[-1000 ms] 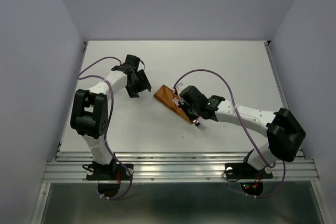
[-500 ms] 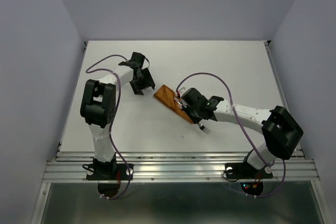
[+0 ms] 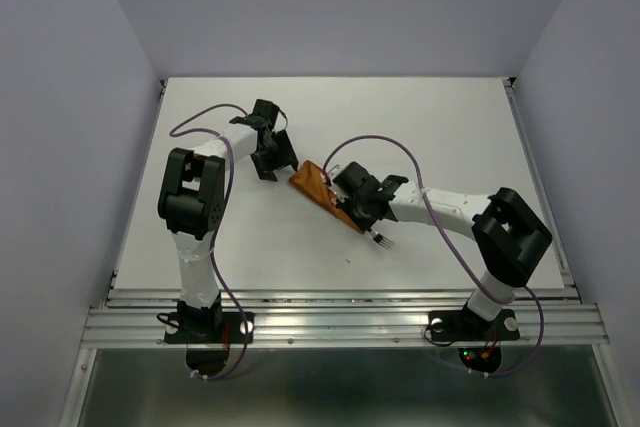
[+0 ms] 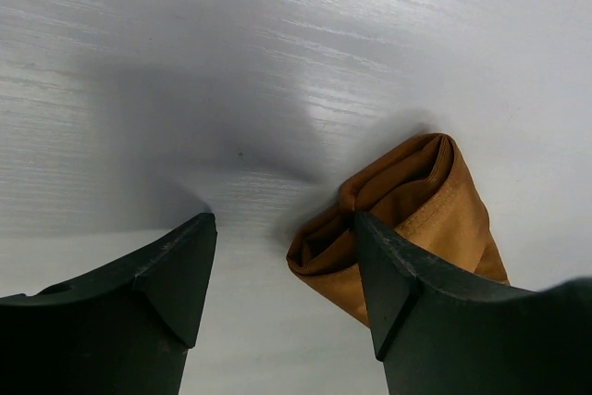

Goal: Fold the napkin into a case and place the utensils inside
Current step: Stuff the knife into the folded napkin.

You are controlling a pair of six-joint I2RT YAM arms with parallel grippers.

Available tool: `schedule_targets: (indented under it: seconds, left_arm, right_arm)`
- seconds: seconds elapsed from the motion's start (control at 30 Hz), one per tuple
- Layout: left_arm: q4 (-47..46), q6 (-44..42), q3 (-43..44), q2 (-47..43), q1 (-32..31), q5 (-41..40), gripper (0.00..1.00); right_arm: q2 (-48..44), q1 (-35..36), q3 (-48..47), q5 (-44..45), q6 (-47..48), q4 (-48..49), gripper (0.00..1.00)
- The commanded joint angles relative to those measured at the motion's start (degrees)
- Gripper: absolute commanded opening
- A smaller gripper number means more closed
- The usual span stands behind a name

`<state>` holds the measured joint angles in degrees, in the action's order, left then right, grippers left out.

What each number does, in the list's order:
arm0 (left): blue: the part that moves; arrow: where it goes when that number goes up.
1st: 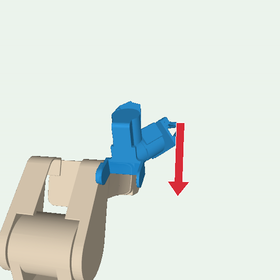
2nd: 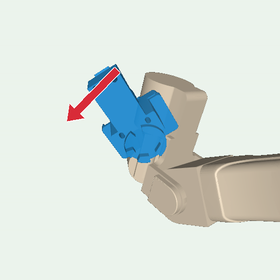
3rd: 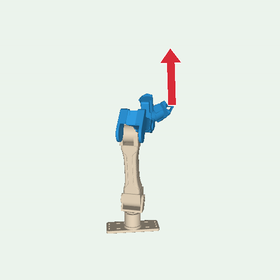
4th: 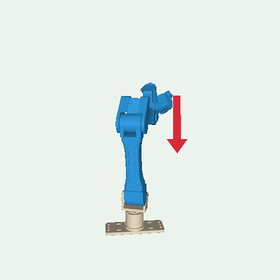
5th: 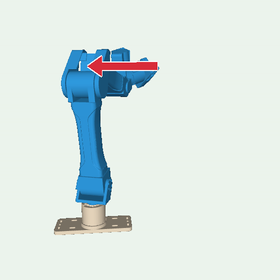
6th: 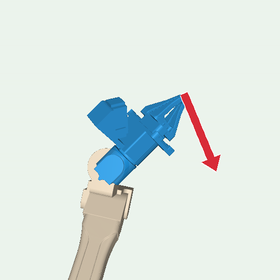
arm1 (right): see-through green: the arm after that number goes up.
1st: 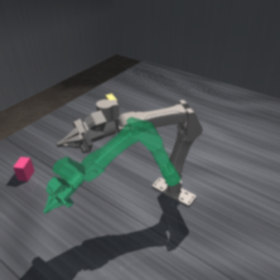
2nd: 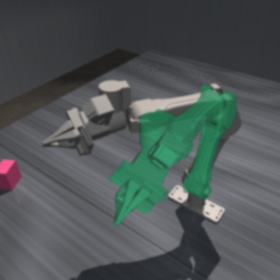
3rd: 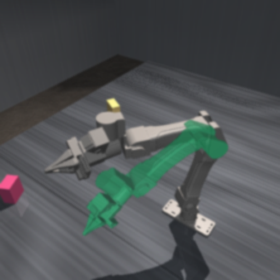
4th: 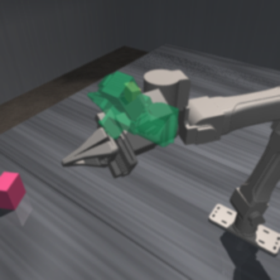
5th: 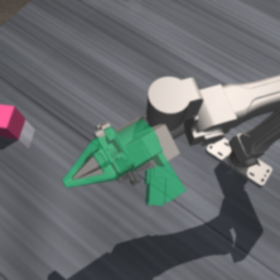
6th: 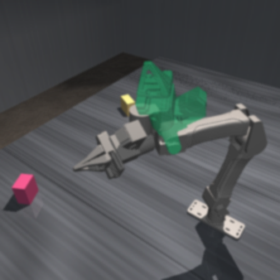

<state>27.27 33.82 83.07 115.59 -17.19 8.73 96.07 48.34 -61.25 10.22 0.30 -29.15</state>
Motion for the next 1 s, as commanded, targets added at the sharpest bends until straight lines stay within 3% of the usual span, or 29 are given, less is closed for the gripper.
schedule_targets:
  seconds: [0.0, 0.97]
  left_arm:
    - [0.42, -1.83, 1.31, 0.25, -0.39, 1.02, 0.71]
    - [-0.72, -2.36, -0.89, 1.13, -2.50, 3.22, 0.71]
  right_arm:
    - [2.18, -0.52, -5.00, -1.17, 2.60, -0.03, 0.01]
    - [16.25, -1.05, -22.06, -3.63, 7.44, -0.21, 0.01]
